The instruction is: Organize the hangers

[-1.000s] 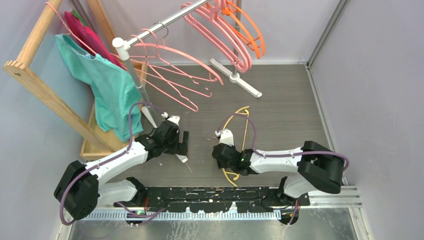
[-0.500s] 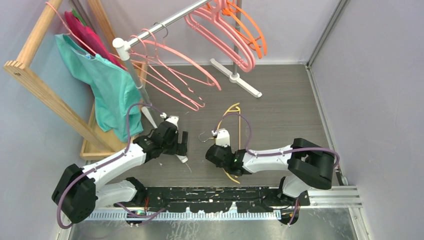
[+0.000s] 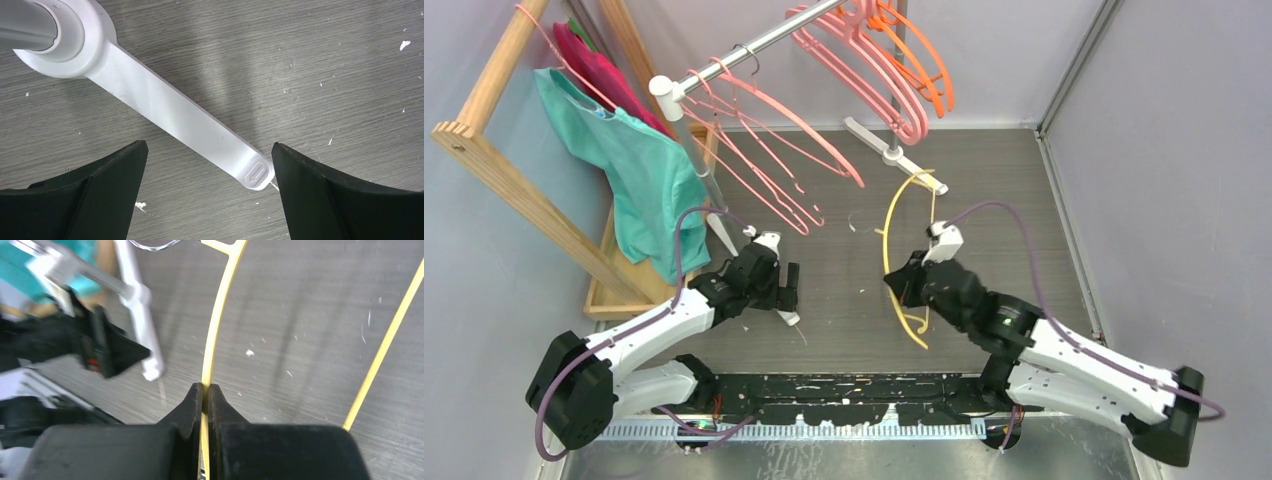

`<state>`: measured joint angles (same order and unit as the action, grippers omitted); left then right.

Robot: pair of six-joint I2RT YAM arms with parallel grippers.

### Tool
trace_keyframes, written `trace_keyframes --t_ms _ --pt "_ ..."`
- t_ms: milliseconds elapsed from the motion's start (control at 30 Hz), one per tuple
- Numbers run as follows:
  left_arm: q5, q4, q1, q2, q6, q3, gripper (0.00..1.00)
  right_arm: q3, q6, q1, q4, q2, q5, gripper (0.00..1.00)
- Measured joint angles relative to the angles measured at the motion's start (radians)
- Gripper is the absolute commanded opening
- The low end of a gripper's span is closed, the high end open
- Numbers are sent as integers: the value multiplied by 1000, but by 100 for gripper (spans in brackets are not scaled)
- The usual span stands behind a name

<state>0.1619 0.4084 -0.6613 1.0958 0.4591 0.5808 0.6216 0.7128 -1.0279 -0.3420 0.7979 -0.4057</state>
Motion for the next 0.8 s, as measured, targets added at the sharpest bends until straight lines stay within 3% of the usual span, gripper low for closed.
trace_keyframes --t_ms 267,500,800 --pt "0 0 0 3 0 0 98 221 -50 90 -116 -120 162 1" --pt "0 1 0 3 -3 2 98 262 -44 90 -199 -119 264 1" --pt "0 1 0 3 -4 3 98 285 -2 90 -279 -200 278 1"
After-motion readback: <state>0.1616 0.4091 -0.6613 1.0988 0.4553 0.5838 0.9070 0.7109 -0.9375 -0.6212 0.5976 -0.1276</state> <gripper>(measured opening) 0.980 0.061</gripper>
